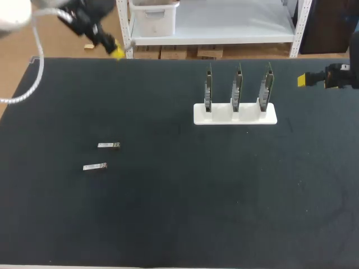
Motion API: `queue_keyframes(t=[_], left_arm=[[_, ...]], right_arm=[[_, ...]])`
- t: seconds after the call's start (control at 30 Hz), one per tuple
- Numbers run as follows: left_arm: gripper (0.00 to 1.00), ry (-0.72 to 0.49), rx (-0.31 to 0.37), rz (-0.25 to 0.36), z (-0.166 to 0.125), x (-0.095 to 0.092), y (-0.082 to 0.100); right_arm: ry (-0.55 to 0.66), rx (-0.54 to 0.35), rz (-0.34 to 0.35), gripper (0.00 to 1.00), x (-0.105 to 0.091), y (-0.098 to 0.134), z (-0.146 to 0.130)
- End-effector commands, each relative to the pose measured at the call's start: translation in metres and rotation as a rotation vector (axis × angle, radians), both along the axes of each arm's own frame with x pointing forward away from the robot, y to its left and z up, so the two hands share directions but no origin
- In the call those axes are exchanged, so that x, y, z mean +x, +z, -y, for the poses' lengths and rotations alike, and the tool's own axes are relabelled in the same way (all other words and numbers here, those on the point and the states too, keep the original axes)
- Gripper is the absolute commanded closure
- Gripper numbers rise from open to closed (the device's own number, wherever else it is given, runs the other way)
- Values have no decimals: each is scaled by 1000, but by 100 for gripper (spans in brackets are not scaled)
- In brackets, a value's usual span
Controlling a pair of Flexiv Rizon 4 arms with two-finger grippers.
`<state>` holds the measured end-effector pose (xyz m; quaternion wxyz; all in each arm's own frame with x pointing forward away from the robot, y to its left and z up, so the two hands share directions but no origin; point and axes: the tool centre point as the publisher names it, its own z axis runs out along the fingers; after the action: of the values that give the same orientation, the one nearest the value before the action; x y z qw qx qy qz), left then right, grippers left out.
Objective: Pick up the optical module with the left hand, and insert it into the network port with the right hand.
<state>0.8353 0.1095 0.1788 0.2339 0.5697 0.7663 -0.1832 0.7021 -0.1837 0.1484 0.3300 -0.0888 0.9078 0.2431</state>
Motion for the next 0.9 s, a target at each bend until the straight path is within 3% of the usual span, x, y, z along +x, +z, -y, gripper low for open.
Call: queue_keyframes(t=[0.03, 0.13, 0.37, 0.67, 0.9], left_arm=[[100, 63, -727, 198, 0, -6, 35], [100, 23, -795, 202, 20, -6, 49], [100, -80, -878, 159, 65, -12, 55], [100, -159, -953, 85, 110, -20, 50], [100, -221, -987, 60, 138, -24, 44]], right_arm=[[-2, -2, 0, 0, -2, 1, 0], [-2, -2, 0, 0, -2, 1, 0], [-2, -2, 0, 0, -2, 1, 0], [-2, -2, 0, 0, -2, 1, 0], [-2, -2, 0, 0, -2, 1, 0]])
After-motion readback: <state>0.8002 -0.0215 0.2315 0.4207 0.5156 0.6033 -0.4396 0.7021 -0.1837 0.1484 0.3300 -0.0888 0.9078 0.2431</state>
